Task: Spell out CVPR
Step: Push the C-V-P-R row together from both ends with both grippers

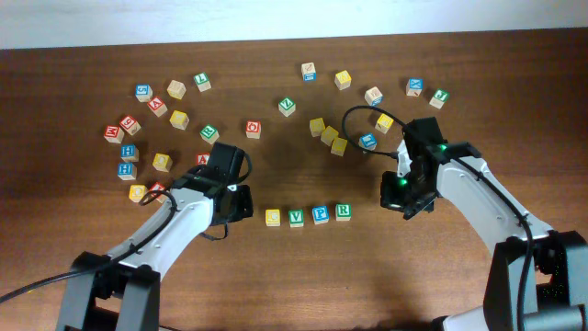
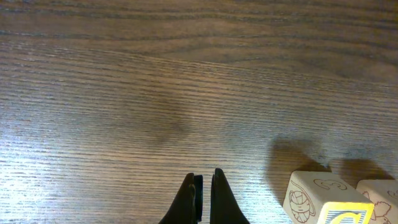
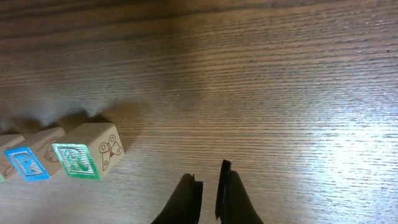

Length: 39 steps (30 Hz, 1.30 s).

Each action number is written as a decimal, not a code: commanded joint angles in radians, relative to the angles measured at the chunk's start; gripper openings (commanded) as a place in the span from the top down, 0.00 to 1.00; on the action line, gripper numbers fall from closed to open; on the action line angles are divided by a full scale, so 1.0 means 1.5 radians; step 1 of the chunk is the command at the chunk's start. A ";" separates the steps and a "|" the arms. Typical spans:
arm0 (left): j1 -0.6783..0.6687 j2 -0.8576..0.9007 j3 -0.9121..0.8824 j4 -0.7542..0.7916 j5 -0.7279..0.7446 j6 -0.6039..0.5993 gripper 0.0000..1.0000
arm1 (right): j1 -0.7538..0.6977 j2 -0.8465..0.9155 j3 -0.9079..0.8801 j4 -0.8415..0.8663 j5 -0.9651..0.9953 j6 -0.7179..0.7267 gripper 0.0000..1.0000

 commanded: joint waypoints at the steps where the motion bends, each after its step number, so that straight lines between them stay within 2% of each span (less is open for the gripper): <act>1: -0.002 0.010 -0.004 0.006 0.003 0.012 1.00 | -0.003 0.001 -0.007 0.009 -0.005 0.006 0.96; 9: -0.003 0.010 -0.006 0.023 0.011 0.009 1.00 | 0.050 0.001 -0.009 0.034 0.000 0.006 0.96; 16: -0.003 0.092 -0.012 0.059 0.117 0.009 1.00 | 0.086 0.056 -0.017 0.081 -0.004 0.013 0.96; 20: -0.003 0.093 -0.012 0.059 0.133 0.009 1.00 | 0.117 0.079 -0.017 0.105 -0.013 0.013 0.96; 23: -0.003 0.093 -0.012 0.059 0.186 0.009 1.00 | 0.145 0.079 -0.017 0.122 -0.038 0.029 0.96; 29: -0.050 0.093 -0.012 0.060 0.178 0.009 1.00 | 0.169 0.079 -0.017 0.124 -0.053 0.052 0.96; 39: -0.066 0.093 -0.012 0.062 0.196 0.008 1.00 | 0.189 0.079 -0.017 0.152 -0.103 0.073 0.96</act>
